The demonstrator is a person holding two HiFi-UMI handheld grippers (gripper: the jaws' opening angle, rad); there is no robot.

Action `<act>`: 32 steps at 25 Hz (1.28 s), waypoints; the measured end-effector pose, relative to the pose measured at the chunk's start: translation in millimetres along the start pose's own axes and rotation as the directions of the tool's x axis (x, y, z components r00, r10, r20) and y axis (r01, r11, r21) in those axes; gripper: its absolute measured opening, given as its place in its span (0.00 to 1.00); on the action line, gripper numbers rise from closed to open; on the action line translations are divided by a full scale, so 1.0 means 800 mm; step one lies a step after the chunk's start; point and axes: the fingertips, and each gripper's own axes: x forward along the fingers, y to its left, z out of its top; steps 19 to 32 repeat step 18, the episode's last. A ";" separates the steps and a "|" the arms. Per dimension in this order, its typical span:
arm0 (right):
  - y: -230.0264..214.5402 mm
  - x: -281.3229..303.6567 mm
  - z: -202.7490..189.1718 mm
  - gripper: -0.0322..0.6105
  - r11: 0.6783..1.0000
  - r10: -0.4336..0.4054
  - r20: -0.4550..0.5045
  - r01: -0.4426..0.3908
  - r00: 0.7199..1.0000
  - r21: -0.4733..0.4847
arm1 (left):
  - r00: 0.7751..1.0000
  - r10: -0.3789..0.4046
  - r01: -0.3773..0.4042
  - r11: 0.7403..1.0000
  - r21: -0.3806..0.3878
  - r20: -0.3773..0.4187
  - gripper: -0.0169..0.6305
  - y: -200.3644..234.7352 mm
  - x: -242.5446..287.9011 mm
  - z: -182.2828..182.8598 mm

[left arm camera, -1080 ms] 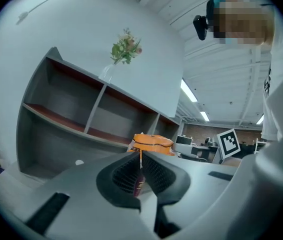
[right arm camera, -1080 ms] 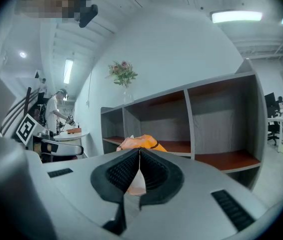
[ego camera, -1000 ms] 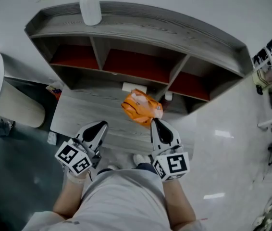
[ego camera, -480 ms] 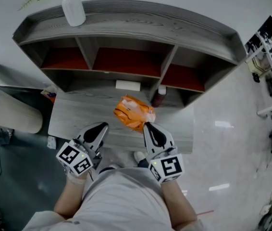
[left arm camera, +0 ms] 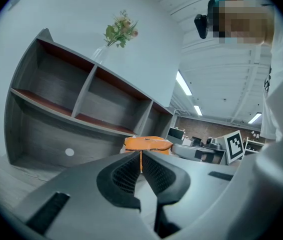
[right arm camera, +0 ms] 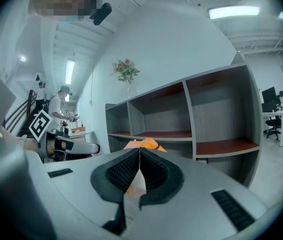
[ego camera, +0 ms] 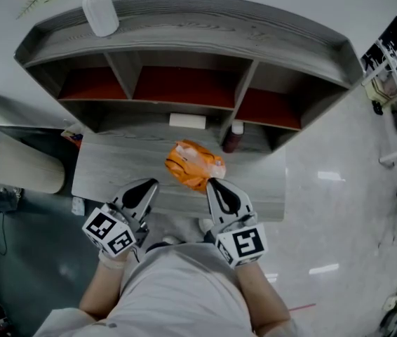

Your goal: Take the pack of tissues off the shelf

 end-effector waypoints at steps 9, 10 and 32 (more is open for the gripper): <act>0.001 -0.002 -0.002 0.09 1.000 0.015 0.008 -0.015 1.000 -0.010 | 1.000 0.004 -0.004 1.000 0.002 -0.004 0.06 -0.006 -0.001 -0.005; 0.001 -0.002 -0.002 0.09 1.000 0.018 0.008 -0.018 1.000 -0.011 | 1.000 0.006 -0.006 1.000 0.001 -0.004 0.06 -0.007 -0.002 -0.005; 0.004 -0.001 -0.002 0.09 0.999 0.034 -0.002 -0.034 0.999 0.000 | 1.000 0.020 -0.020 1.000 0.004 0.008 0.06 -0.006 -0.007 -0.002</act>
